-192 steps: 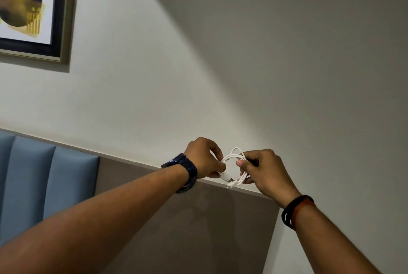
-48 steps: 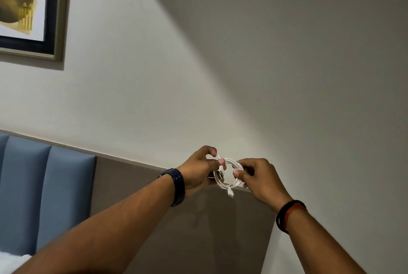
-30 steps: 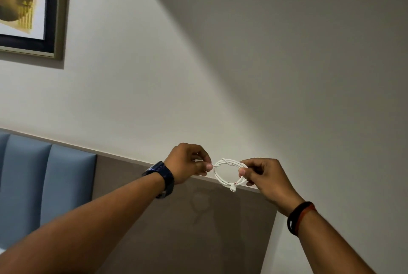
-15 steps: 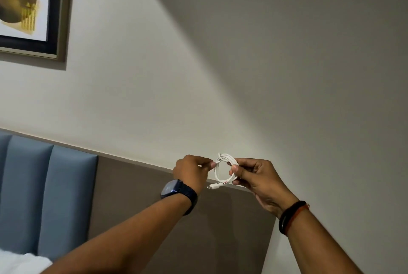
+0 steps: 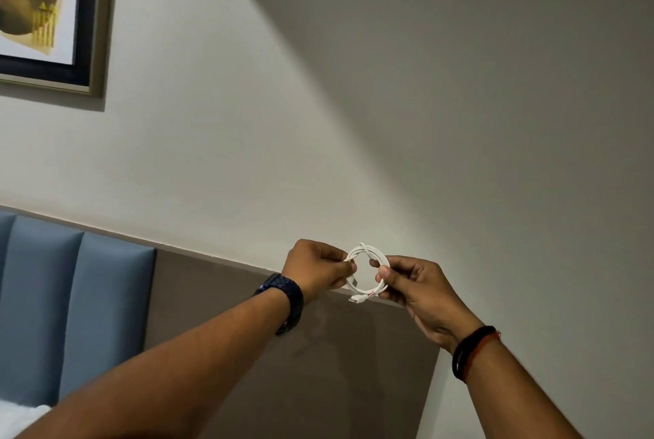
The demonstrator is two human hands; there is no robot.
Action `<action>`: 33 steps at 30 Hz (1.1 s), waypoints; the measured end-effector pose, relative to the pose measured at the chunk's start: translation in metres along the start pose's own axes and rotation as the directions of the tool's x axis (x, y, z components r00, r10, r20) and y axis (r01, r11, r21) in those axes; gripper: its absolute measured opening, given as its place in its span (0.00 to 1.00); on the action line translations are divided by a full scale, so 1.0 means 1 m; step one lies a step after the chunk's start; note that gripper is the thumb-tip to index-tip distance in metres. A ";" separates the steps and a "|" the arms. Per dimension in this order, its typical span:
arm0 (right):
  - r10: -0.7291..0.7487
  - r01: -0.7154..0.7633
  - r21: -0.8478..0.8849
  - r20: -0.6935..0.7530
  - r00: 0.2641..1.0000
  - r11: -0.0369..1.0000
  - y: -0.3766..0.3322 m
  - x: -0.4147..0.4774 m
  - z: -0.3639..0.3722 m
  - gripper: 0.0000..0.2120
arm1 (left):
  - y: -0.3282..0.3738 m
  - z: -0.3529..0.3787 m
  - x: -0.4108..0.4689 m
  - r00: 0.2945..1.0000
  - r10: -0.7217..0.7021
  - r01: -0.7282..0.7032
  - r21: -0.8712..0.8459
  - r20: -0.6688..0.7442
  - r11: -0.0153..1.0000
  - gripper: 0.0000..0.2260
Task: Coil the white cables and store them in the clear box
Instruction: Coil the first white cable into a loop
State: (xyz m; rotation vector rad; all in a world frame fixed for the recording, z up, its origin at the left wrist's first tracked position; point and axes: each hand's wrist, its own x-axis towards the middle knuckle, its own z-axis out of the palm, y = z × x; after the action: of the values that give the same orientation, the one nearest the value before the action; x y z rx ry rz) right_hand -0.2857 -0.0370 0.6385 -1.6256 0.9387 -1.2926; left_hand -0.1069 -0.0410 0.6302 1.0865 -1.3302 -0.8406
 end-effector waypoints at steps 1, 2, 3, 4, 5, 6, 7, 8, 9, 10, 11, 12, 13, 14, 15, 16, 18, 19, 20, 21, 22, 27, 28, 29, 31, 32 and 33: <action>-0.001 0.000 -0.024 -0.036 0.999 1.000 0.001 0.001 0.002 0.07 | 0.001 -0.001 0.000 1.000 -0.001 0.001 -0.011 0.006 1.000 0.03; -0.004 0.000 -0.057 -0.082 0.997 0.998 0.002 0.002 0.004 0.06 | 0.002 -0.002 0.000 1.000 -0.003 0.004 -0.024 0.008 1.000 0.03; -0.010 -0.003 -0.097 -0.136 0.991 0.995 0.003 0.002 0.007 0.06 | 0.003 -0.002 -0.001 1.000 -0.005 0.005 -0.036 0.003 0.999 0.03; -0.017 -0.010 -0.140 -0.193 0.981 0.990 0.004 0.003 0.010 0.05 | 0.004 -0.002 -0.001 1.000 -0.004 0.004 -0.042 -0.010 0.999 0.03; -0.022 -0.024 -0.179 -0.247 0.969 0.983 0.005 0.005 0.013 0.05 | 0.005 -0.001 -0.002 1.000 0.000 -0.001 -0.042 -0.025 0.999 0.03; -0.021 -0.042 -0.208 -0.293 0.956 0.977 0.006 0.005 0.015 0.05 | 0.005 0.000 -0.002 0.999 0.006 -0.007 -0.038 -0.041 0.999 0.03; -0.014 -0.064 -0.226 -0.327 0.945 0.972 0.005 0.006 0.018 0.06 | 0.005 0.000 -0.002 0.998 0.010 -0.011 -0.034 -0.056 0.999 0.03; -0.002 -0.088 -0.239 -0.351 0.936 0.967 0.005 0.005 0.020 0.06 | 0.005 0.000 -0.002 0.997 0.011 -0.013 -0.029 -0.072 1.000 0.03; 0.015 -0.111 -0.243 -0.364 0.931 0.964 0.004 0.005 0.021 0.07 | 0.006 0.000 -0.002 0.996 0.011 -0.013 -0.022 -0.089 1.000 0.03; 0.040 -0.134 -0.235 -0.366 0.930 0.963 0.003 0.005 0.023 0.08 | 0.006 0.000 -0.002 0.994 0.011 -0.013 -0.018 -0.104 1.000 0.04; 0.073 -0.159 -0.213 -0.361 0.930 0.964 0.001 0.004 0.025 0.09 | 0.006 -0.001 -0.003 0.993 0.009 -0.011 -0.017 -0.117 1.000 0.04; 0.113 -0.186 -0.184 -0.351 0.930 0.965 0.000 0.003 0.026 0.10 | 0.006 -0.001 -0.003 0.992 0.006 -0.008 -0.015 -0.130 1.000 0.04; 0.154 -0.214 -0.151 -0.336 0.929 0.965 -0.002 0.002 0.027 0.10 | 0.006 -0.002 -0.003 0.990 0.004 -0.005 -0.011 -0.144 1.000 0.04; 0.195 -0.240 -0.113 -0.313 0.929 0.964 -0.004 0.001 0.027 0.10 | 0.006 -0.002 -0.003 0.987 0.003 -0.004 -0.007 -0.160 1.000 0.04; 0.235 -0.263 -0.067 -0.279 0.931 0.963 -0.005 0.000 0.027 0.09 | 0.007 -0.002 -0.003 0.985 0.003 -0.003 -0.004 -0.175 1.000 0.04; 0.273 -0.285 -0.017 -0.237 0.932 0.958 -0.006 -0.001 0.028 0.08 | 0.007 -0.001 -0.003 0.982 0.004 -0.004 0.001 -0.190 1.000 0.04; 0.334 -0.324 0.084 -0.163 0.928 0.942 -0.008 -0.003 0.031 0.05 | 0.008 0.002 -0.004 0.977 0.018 -0.012 0.032 -0.213 0.999 0.02; 0.356 -0.337 0.140 -0.136 0.925 0.931 -0.008 -0.003 0.034 0.04 | 0.009 0.004 -0.005 0.974 0.031 -0.018 0.058 -0.224 0.998 0.03; 0.369 -0.343 0.195 -0.117 0.922 0.919 -0.009 -0.003 0.036 0.02 | 0.009 0.006 -0.005 0.971 0.044 -0.025 0.083 -0.234 0.996 0.05; 0.373 -0.340 0.238 -0.108 0.922 0.910 -0.010 -0.004 0.039 0.03 | 0.010 0.008 -0.006 0.969 0.054 -0.030 0.099 -0.241 0.995 0.06; 0.370 -0.331 0.272 -0.105 0.923 0.904 -0.011 -0.003 0.041 0.05 | 0.011 0.010 -0.007 0.967 0.063 -0.036 0.112 -0.247 0.993 0.06; 0.352 -0.309 0.285 -0.113 0.929 0.907 -0.010 -0.006 0.039 0.20 | 0.021 0.013 -0.006 0.962 0.096 -0.047 0.190 -0.256 0.981 0.02; 0.358 -0.321 0.255 -0.117 0.926 0.912 -0.010 -0.007 0.036 0.21 | 0.023 0.011 -0.004 0.961 0.098 -0.044 0.206 -0.258 0.978 0.02; 0.362 -0.329 0.228 -0.122 0.924 0.917 -0.009 -0.008 0.032 0.21 | 0.024 0.008 -0.003 0.960 0.097 -0.039 0.220 -0.261 0.975 0.02; 0.348 -0.319 0.201 -0.129 0.929 0.926 -0.007 -0.010 0.023 0.21 | 0.025 0.001 0.000 0.959 0.092 -0.025 0.244 -0.268 0.969 0.03; 0.325 -0.297 0.197 -0.134 0.936 0.934 -0.007 -0.011 0.019 0.19 | 0.025 -0.003 0.001 0.959 0.086 -0.016 0.252 -0.272 0.968 0.03; 0.293 -0.264 0.192 -0.147 0.945 0.945 -0.006 -0.012 0.015 0.17 | 0.024 -0.005 0.002 0.959 0.076 -0.005 0.251 -0.273 0.968 0.03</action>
State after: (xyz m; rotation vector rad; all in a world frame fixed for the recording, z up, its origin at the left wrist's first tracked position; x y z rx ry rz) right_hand -0.2726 -0.0218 0.6383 -1.2129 1.0902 -1.2912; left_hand -0.1041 -0.0345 0.6537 1.3166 -1.2322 -0.4734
